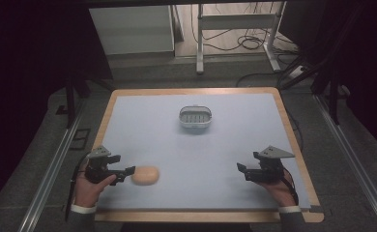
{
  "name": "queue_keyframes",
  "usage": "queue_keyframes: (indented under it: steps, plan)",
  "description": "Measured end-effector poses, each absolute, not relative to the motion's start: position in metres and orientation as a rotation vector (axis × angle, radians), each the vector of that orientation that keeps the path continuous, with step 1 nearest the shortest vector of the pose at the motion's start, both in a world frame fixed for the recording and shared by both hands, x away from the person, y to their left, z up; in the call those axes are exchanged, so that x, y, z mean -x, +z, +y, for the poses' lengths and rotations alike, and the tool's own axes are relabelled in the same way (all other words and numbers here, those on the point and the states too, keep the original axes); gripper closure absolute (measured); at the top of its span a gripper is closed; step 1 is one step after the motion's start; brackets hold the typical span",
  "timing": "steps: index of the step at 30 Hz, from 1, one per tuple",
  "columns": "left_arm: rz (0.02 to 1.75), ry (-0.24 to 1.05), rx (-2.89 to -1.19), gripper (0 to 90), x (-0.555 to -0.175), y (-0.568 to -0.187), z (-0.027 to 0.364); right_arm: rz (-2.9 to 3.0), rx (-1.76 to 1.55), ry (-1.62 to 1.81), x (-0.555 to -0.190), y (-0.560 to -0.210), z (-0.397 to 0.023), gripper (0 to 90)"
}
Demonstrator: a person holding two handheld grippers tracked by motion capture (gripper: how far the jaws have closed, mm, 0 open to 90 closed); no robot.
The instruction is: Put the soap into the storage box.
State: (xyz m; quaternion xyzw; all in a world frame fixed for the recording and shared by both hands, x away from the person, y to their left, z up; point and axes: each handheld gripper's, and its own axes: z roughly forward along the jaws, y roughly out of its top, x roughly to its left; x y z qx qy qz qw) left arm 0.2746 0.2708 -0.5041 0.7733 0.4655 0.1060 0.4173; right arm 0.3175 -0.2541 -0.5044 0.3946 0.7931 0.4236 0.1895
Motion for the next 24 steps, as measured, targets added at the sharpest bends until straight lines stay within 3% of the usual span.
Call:
queue_keyframes:
  steps: [24]
  plan:
    - [0.992,0.288,-2.092,16.4,-0.270,-0.489,0.249,2.188,-1.169,1.174,-0.321,-0.506,-0.265,18.5]
